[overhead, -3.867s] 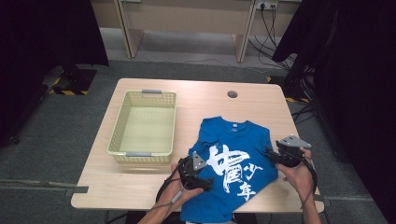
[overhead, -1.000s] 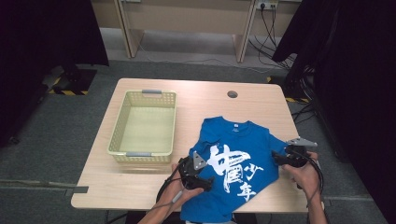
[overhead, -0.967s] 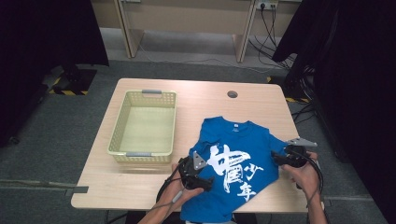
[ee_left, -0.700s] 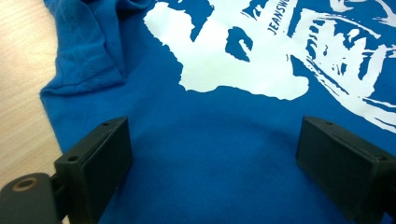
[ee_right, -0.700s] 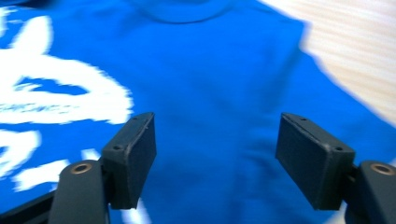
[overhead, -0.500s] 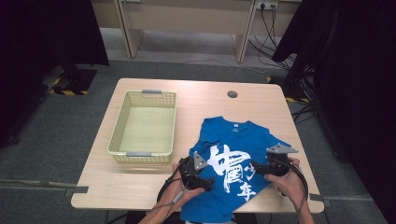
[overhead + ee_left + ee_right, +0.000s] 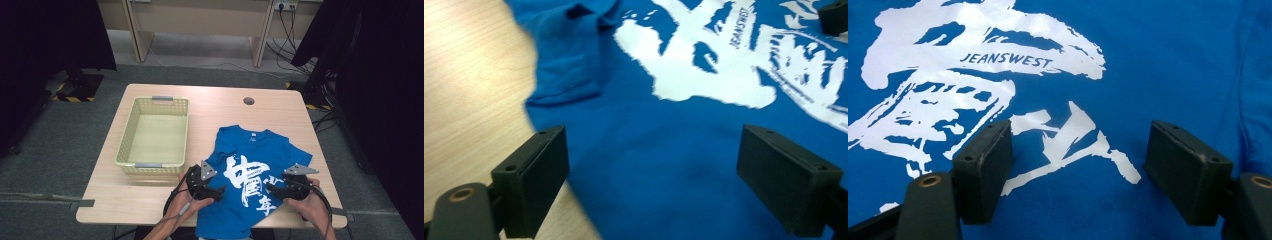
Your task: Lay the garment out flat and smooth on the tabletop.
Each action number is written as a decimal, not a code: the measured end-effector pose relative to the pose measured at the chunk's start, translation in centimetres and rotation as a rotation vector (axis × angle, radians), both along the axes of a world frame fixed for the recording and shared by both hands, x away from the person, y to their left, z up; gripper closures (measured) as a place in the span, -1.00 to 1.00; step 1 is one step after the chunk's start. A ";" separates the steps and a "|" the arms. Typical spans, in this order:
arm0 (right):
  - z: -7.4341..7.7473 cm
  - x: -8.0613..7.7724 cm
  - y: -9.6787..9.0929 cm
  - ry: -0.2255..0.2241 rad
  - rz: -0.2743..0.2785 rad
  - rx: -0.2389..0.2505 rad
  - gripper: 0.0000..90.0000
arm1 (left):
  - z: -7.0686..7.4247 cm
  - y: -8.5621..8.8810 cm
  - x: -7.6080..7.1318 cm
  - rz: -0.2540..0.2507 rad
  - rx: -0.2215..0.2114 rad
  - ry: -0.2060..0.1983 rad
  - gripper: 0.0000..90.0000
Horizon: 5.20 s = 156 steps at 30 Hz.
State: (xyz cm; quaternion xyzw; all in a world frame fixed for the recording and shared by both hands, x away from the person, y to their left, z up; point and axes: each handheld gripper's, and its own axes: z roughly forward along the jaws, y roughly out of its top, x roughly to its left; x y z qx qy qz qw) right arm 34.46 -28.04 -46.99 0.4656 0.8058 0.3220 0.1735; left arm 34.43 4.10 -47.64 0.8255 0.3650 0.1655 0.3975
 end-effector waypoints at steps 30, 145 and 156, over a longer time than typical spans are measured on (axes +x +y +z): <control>0.1 -1.2 0.2 -0.028 -0.005 0.010 -0.55 | 0.3 -2.5 2.8 0.031 -0.024 -0.021 -0.74; -0.4 -3.0 -0.2 -0.025 -0.020 -0.012 -0.60 | 0.1 -4.0 12.2 0.267 0.000 0.062 -0.22; -0.4 -3.1 -0.2 -0.027 -0.022 -0.011 -0.60 | 0.6 -2.6 11.1 0.300 0.077 0.019 -0.28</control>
